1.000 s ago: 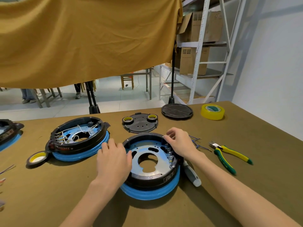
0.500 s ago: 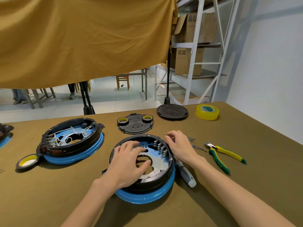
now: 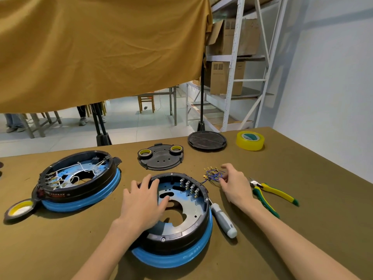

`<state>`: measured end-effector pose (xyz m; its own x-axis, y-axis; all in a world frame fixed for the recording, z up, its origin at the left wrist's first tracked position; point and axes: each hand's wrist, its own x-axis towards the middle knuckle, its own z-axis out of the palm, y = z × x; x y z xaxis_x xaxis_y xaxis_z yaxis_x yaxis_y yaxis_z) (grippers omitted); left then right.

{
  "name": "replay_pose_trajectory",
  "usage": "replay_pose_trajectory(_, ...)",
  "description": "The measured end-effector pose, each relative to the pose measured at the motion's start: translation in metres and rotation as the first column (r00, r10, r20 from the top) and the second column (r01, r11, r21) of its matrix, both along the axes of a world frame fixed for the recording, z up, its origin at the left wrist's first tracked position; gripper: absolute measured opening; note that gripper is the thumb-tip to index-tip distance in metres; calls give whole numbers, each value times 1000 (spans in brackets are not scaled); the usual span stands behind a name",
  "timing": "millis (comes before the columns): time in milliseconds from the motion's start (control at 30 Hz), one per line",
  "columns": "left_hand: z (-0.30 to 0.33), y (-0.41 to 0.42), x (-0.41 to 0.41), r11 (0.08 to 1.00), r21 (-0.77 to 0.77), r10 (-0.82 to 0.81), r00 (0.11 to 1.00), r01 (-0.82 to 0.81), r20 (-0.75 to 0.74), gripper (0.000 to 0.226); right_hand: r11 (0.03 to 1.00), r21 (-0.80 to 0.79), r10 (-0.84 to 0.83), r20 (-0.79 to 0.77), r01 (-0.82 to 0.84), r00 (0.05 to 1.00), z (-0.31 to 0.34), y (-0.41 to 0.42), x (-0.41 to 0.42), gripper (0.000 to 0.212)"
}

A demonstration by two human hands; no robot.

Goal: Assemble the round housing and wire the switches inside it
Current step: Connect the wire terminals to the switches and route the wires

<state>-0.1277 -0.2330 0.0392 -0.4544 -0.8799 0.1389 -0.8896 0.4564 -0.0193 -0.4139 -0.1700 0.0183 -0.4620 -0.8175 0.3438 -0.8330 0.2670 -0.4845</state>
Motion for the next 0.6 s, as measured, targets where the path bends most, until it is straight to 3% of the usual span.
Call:
replay_pose_trajectory(200, 2, 17, 7, 1000, 10, 20, 999, -20, 26, 77, 993, -87, -66, 137, 78, 988, 11, -1, -11, 23)
replay_pose_trajectory(400, 8, 24, 9, 995, -6, 103, 992, -104, -74, 70, 969, -233, -37, 210, 87, 977, 9, 3, -9, 21)
replay_pose_trajectory(600, 8, 28, 10, 976, 133, 189, 972, -171, -142, 74, 955, -287, -14, 208, 74, 978, 15, 0, -10, 21)
